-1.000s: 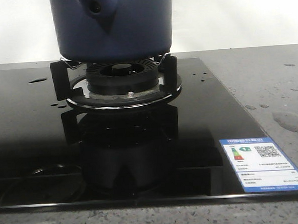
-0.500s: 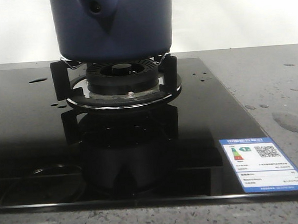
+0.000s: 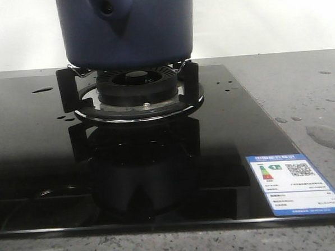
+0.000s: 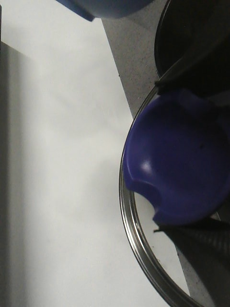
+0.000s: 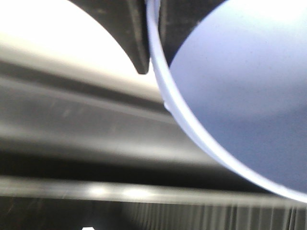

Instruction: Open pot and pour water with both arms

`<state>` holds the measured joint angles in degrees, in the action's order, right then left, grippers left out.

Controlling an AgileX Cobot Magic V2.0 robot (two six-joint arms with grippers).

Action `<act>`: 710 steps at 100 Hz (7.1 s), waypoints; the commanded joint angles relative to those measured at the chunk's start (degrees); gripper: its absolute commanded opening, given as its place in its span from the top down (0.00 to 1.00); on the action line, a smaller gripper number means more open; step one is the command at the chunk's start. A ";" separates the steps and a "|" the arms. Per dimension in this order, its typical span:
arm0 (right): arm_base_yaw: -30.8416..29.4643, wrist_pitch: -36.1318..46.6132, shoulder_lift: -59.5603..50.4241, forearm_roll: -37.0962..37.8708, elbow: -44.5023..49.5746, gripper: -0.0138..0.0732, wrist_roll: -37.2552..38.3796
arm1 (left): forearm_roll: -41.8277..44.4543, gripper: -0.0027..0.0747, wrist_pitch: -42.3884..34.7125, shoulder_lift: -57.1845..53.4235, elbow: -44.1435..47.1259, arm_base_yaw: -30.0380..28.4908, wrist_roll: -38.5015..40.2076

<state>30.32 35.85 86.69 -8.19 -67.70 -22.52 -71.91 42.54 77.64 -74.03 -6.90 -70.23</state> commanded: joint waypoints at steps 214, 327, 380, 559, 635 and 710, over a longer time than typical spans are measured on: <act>-37.13 -95.78 -1.76 -2.49 -8.64 0.33 10.84 | -9.86 0.52 -4.75 -1.72 -2.42 22.26 -7.61; -37.13 -95.25 -13.71 -4.09 -11.55 0.32 10.34 | -7.43 0.52 -2.56 8.30 -2.42 26.79 -9.10; -37.13 -95.25 -13.71 -4.22 -11.55 0.32 10.34 | -5.36 0.20 -2.46 7.95 -2.42 26.36 -9.10; -37.03 -46.89 -61.48 -51.62 47.46 0.90 -36.63 | -11.68 0.99 -29.59 -57.10 53.01 8.89 -6.11; -37.03 -47.03 -61.48 -51.62 47.46 0.91 -36.63 | -11.80 0.99 -29.47 -57.10 53.01 8.89 -6.11; -37.03 -47.03 -61.48 -51.62 47.46 0.91 -36.63 | 65.51 0.99 -41.98 -70.88 66.90 8.78 73.93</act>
<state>-6.60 -13.78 25.14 -58.51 -18.72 -58.39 -6.61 5.47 9.71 -8.66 2.09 2.59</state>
